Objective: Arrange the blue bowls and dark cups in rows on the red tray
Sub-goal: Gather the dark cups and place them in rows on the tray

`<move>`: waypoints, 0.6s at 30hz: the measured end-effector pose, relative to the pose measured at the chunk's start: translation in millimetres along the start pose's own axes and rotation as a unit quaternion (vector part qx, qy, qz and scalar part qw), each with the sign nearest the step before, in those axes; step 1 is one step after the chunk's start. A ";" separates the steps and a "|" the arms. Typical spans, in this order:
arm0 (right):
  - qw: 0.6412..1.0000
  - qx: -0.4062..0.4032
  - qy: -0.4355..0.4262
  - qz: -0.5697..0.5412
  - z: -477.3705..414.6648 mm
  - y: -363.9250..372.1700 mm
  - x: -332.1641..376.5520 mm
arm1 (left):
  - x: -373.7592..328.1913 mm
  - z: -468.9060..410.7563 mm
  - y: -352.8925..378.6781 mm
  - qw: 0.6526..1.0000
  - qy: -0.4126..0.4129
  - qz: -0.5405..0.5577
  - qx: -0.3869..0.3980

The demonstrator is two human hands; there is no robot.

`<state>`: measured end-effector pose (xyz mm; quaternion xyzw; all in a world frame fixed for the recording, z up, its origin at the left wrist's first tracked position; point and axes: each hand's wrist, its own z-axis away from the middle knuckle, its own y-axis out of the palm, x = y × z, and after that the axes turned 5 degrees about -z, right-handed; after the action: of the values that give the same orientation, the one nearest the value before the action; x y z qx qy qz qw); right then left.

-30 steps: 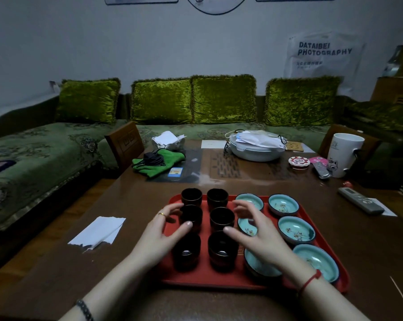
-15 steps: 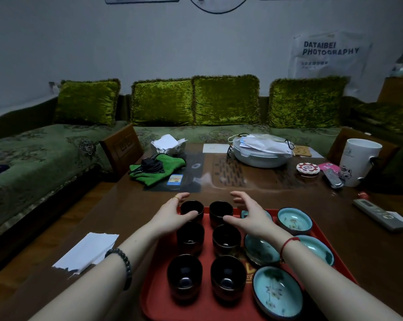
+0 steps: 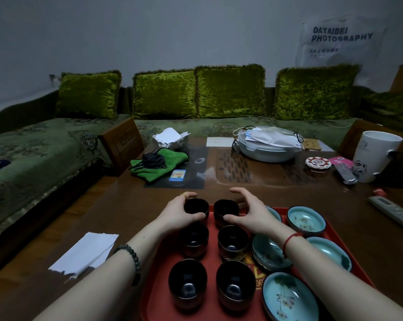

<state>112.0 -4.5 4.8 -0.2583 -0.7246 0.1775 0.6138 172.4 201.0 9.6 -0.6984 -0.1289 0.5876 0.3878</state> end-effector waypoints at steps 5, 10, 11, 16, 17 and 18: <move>1.000 -0.003 -0.003 -0.012 -1.9 3.9 -0.7 | -0.3 -2.0 2.3 1.000 0.010 0.001 -0.003; 1.000 -0.001 0.004 -0.004 -3.0 4.5 -1.8 | -0.3 -0.5 2.7 1.000 0.017 0.011 -0.001; 1.000 0.004 0.005 0.001 -2.5 3.6 -1.6 | -0.6 1.1 2.4 1.000 0.017 0.019 0.000; 1.000 -0.006 -0.017 -0.019 12.8 -6.7 4.3 | 0.2 19.8 -2.4 0.997 0.036 0.068 -0.001; 0.999 -0.008 -0.023 -0.020 17.8 -9.9 5.5 | 1.7 25.1 -4.5 0.997 0.041 0.065 -0.003; 1.000 -0.004 -0.026 -0.016 23.1 -13.4 6.3 | 3.6 30.5 -6.8 0.997 0.046 0.057 -0.006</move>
<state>86.6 -10.1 13.3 -0.2440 -0.7452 0.1718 0.5963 147.2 219.8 11.4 -0.7335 -0.0745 0.5750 0.3547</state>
